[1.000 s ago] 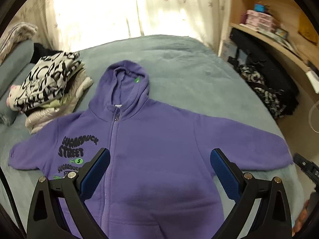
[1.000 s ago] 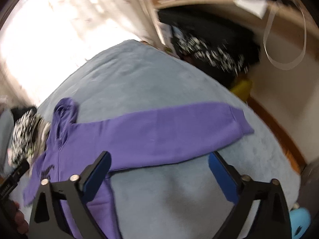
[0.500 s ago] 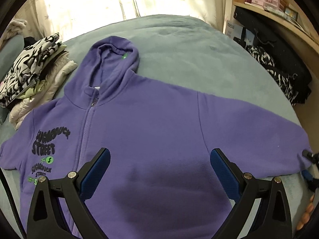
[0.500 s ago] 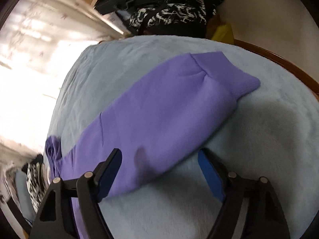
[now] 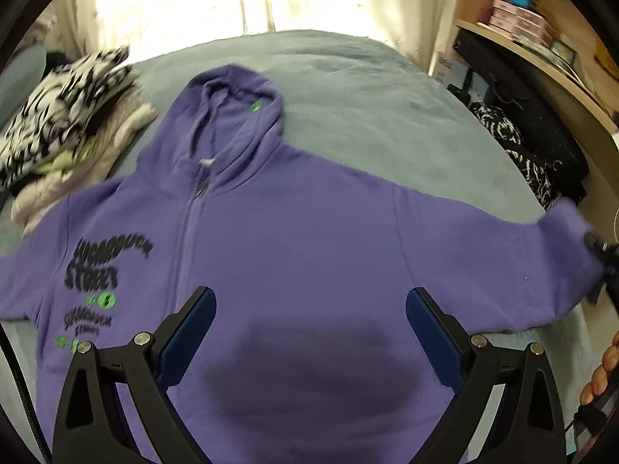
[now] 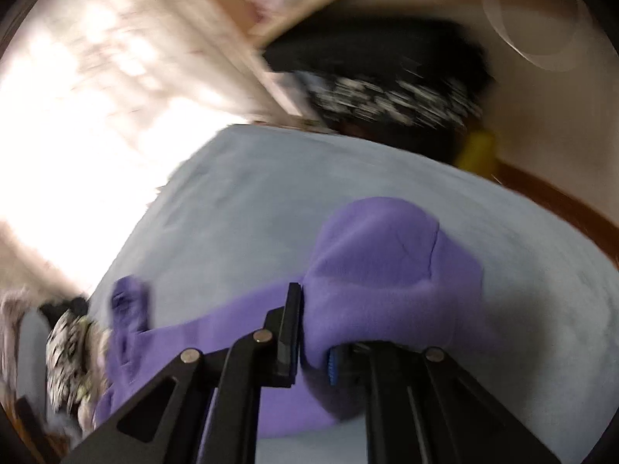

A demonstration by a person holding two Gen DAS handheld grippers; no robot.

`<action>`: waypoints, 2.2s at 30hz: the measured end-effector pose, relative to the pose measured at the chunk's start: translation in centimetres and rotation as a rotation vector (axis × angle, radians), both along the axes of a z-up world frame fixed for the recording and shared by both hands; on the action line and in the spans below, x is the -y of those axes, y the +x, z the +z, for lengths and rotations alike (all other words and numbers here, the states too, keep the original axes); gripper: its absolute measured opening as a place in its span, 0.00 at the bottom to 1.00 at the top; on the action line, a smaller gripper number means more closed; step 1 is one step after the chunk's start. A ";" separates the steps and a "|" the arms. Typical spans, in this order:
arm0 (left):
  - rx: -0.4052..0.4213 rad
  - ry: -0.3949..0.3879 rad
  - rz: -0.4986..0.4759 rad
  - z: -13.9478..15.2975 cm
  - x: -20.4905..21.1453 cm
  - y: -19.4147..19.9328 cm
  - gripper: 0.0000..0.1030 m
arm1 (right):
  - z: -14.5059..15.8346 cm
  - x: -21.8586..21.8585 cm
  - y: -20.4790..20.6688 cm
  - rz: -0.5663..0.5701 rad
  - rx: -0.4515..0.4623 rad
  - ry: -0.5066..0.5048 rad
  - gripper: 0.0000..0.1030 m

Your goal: Fold large clothes

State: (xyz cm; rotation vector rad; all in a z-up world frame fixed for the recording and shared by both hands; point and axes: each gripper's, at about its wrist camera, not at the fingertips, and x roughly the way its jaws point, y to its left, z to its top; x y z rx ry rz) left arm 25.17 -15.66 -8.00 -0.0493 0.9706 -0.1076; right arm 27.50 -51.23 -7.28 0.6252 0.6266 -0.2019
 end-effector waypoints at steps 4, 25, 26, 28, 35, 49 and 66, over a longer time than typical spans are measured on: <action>-0.001 -0.002 0.024 0.5 -3.0 -0.7 0.48 | 3.6 -8.0 2.2 0.189 0.060 -0.095 0.10; -0.113 -0.134 0.188 -4.3 -16.3 -3.9 0.49 | -7.6 -30.1 1.0 0.736 -0.277 -0.153 0.51; -0.115 -0.142 0.182 -4.4 -16.2 -3.9 0.52 | -7.4 -29.9 0.5 0.734 -0.270 -0.150 0.51; -0.116 -0.166 0.159 -4.7 -15.8 -4.1 0.53 | -6.8 -29.0 -0.8 0.709 -0.255 -0.160 0.51; -0.172 -0.327 0.105 -6.3 -15.2 -4.3 0.55 | -6.6 -25.8 -3.5 0.615 -0.218 -0.054 0.51; -0.168 -0.404 0.061 -8.5 -13.1 -1.6 0.45 | -10.2 -24.7 -5.3 0.586 -0.255 0.017 0.51; 0.284 -0.018 -0.137 4.0 -6.8 -1.8 0.10 | -10.5 -24.7 -5.8 0.570 -0.252 0.013 0.51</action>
